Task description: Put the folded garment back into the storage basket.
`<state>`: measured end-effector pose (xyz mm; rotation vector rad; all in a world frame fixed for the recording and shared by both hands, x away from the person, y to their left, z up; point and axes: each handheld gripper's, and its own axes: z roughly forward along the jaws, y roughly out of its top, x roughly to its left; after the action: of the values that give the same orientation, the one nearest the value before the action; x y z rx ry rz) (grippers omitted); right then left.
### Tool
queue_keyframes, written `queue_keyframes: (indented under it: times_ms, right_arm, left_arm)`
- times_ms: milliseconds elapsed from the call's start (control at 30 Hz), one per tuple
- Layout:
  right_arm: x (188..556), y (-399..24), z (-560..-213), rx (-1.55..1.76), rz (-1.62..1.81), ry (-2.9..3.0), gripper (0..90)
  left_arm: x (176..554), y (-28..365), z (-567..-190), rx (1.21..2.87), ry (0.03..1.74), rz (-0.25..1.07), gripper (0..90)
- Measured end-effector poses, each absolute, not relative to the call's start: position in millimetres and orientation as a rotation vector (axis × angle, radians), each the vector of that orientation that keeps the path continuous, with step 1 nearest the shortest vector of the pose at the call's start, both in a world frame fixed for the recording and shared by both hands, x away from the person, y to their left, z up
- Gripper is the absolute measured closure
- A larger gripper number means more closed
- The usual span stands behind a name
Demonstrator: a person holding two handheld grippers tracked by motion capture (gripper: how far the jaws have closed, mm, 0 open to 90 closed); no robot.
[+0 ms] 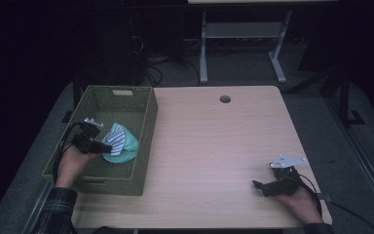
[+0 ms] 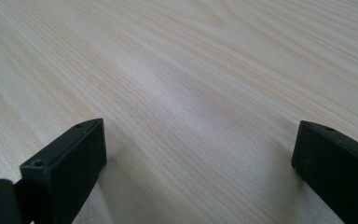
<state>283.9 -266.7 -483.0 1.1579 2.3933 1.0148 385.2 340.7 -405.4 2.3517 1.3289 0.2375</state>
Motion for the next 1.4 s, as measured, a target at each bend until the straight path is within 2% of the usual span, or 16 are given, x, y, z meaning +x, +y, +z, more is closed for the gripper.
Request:
queue_keyframes:
  times_ms: [267, 400, 667, 867, 1400]
  right_arm:
    - [284, -267, -483, 1.150, 1.016, 2.393, 2.8]
    - [284, -267, -483, 1.150, 1.016, 2.393, 2.8]
    - [284, -267, -483, 1.151, 1.016, 2.394, 2.8]
    - [284, -267, -483, 1.152, 1.016, 2.393, 2.8]
    - [284, -267, -483, 1.158, 1.015, 2.394, 2.8]
  left_arm:
    - [386, 335, -413, 2.437, 1.330, 0.235, 71.4]
    - [387, 336, -414, 2.430, 1.345, 0.236, 64.0]
    - [390, 338, -416, 2.435, 1.375, 0.300, 29.3]
    - [391, 337, -416, 2.432, 1.372, 0.324, 15.1]
    - [389, 346, -400, 2.281, 1.327, 0.306, 12.9]
